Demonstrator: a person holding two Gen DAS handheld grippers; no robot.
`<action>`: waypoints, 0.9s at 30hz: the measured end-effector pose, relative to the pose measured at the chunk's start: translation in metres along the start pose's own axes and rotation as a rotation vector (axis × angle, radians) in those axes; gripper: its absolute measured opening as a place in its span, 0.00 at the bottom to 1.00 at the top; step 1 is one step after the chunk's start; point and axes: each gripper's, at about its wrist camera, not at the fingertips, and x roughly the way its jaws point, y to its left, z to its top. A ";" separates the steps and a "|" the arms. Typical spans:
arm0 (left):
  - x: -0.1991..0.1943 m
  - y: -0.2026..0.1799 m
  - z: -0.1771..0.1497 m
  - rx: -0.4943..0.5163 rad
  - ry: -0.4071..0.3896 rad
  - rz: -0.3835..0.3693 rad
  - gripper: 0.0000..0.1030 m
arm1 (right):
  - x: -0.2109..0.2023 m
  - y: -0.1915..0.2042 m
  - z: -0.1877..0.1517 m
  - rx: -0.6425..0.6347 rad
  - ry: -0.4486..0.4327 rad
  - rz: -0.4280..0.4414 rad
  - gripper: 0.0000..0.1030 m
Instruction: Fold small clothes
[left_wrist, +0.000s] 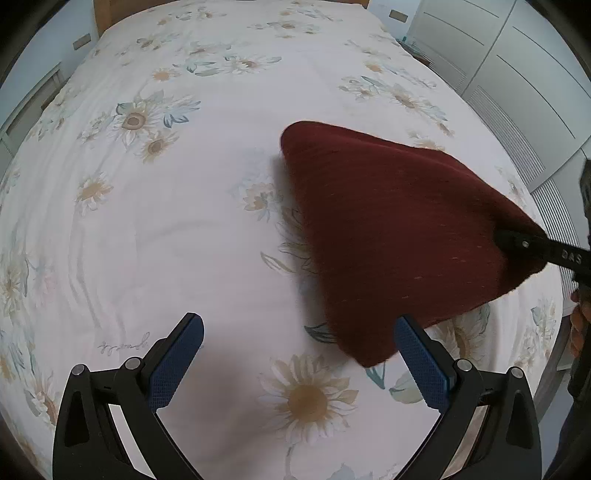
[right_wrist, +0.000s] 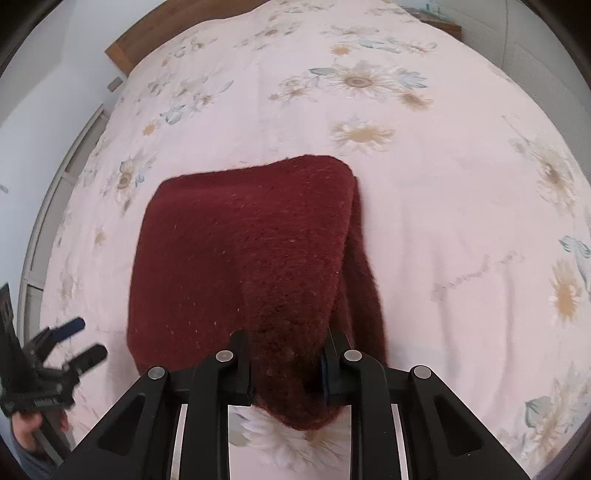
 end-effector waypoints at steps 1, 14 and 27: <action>0.001 -0.001 0.000 0.002 0.000 -0.002 0.99 | 0.001 -0.005 -0.006 0.001 0.005 -0.006 0.23; 0.015 -0.005 0.009 0.013 0.037 0.010 0.99 | 0.013 -0.009 -0.009 -0.020 0.036 -0.060 0.66; 0.024 -0.003 0.051 -0.032 0.045 0.002 0.99 | 0.020 0.012 0.043 -0.039 0.038 -0.102 0.81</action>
